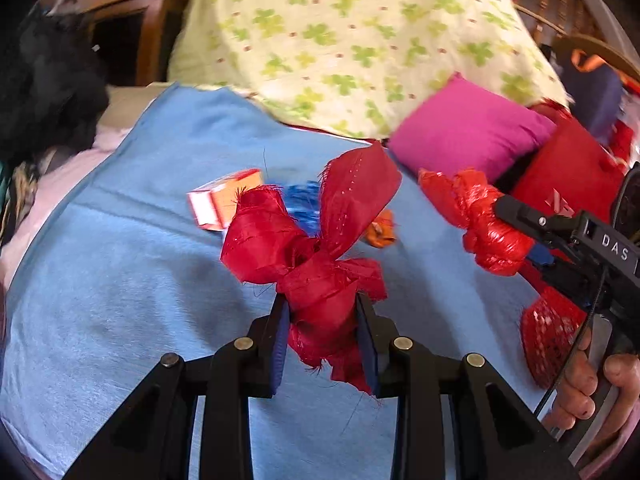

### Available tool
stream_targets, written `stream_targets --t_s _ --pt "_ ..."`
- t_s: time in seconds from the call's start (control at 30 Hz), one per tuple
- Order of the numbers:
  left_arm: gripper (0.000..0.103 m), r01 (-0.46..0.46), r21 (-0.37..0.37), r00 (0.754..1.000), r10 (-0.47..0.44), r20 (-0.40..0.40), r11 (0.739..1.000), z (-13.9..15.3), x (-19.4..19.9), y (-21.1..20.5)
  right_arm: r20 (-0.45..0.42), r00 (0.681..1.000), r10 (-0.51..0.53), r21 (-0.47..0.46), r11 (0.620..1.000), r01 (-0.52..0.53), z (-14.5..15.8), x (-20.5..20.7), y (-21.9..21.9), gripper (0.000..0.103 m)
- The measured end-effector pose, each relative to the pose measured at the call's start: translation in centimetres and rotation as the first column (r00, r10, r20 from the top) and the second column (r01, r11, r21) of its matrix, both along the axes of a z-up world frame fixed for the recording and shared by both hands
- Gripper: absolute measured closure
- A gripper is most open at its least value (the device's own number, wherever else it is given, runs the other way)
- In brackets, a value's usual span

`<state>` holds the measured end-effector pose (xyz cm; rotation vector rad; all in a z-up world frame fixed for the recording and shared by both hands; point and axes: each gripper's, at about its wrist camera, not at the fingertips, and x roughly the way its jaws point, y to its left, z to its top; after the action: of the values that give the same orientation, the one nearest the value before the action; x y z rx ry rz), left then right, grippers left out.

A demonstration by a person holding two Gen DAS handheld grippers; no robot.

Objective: Collect trash
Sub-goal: 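Grasp the red ribbon-like bag with the left tool while the right tool holds its bag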

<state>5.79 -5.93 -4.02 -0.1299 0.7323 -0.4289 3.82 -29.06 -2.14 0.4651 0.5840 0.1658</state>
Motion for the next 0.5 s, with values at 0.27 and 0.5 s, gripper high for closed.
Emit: stream_targets --t_s 0.27,0.5 --pt "0.070 0.079 0.024 0.993 -0.081 0.083 0.997 1.8 -2.8 -2.6 0.031 0.999 -0.042 -0.070 0.997 0.044 0.7 -5.5 -2.4 0.057" --pt "0.070 0.047 0.106 0.992 -0.059 0.108 0.993 1.8 -4.3 -4.0 0.061 0.996 -0.068 -0.139 0.987 0.076 1.6 -8.6 -2.9 0.057"
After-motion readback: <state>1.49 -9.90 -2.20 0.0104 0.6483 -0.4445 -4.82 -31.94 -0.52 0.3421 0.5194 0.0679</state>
